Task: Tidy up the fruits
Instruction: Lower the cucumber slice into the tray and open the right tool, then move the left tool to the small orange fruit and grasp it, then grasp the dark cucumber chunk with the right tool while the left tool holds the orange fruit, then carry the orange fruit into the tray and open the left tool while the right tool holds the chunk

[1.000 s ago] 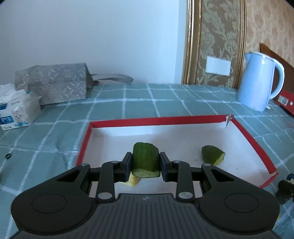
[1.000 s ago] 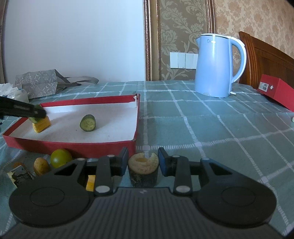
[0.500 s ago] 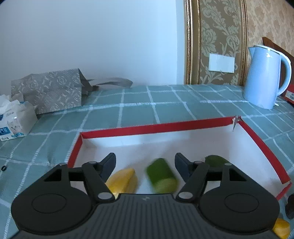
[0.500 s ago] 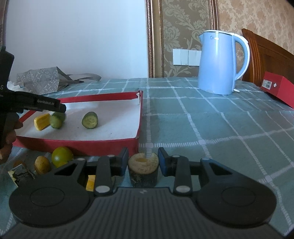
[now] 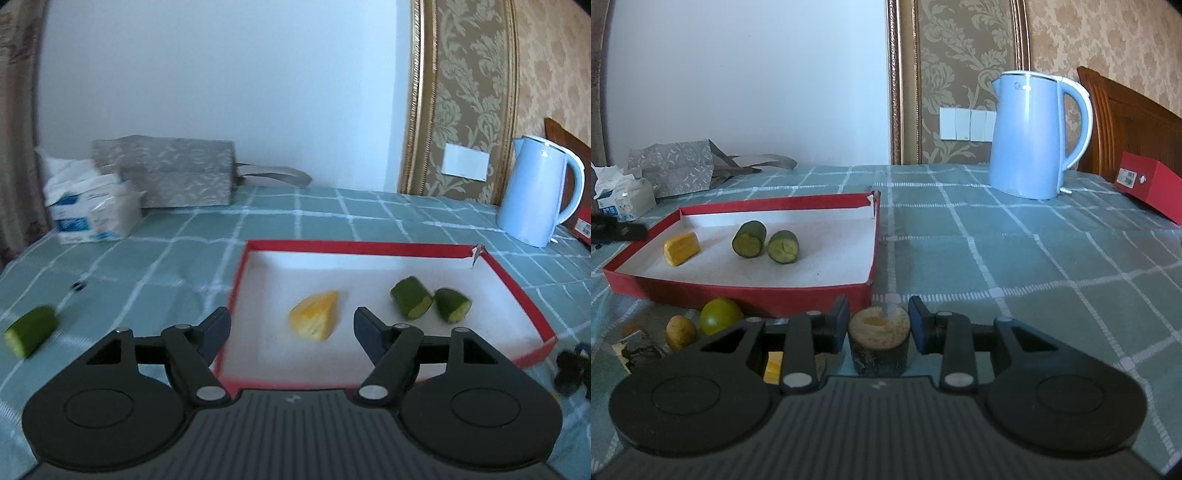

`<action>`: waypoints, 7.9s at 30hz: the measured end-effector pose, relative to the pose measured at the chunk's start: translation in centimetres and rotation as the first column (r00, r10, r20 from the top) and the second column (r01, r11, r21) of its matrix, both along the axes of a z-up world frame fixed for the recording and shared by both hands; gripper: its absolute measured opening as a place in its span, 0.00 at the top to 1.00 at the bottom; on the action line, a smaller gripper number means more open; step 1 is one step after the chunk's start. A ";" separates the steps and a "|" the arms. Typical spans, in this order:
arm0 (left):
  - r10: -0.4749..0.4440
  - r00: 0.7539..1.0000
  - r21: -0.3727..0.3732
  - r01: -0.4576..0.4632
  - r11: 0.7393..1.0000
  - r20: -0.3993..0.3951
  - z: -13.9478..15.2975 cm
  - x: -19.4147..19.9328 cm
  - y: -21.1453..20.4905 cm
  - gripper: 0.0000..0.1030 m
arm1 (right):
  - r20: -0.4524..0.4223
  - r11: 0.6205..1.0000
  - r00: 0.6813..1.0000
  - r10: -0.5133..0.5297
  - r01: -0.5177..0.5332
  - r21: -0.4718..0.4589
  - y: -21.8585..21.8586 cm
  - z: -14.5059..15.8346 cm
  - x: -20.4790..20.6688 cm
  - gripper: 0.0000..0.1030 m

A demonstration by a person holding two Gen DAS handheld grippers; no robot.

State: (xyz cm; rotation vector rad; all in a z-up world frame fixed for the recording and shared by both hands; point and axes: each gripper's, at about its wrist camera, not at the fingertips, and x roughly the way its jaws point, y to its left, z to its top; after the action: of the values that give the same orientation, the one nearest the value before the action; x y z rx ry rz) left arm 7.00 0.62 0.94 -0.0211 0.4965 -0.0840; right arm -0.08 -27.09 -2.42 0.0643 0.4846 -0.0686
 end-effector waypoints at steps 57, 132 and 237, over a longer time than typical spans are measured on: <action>-0.036 0.998 -0.053 0.033 0.998 -0.050 -2.8 -3.5 2.3 0.23 | 0.140 0.981 0.980 -0.141 0.158 -0.114 1.9 1.6 -0.3 0.17; -0.261 0.957 0.012 0.264 0.964 -0.125 -4.1 -4.3 -2.0 0.76 | 0.168 0.989 0.981 -0.093 0.110 -0.096 2.4 2.0 -1.1 0.00; -0.084 0.995 0.022 0.085 0.996 -0.047 -1.6 7.2 -3.7 0.67 | 0.226 0.993 0.973 0.042 -0.016 -0.119 4.4 2.1 -1.3 0.67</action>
State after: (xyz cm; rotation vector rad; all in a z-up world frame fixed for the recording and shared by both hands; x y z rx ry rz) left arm 14.21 -3.11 -0.66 0.0212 0.5444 -0.1610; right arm -1.38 -22.71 -0.31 -0.0489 0.2510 -0.0599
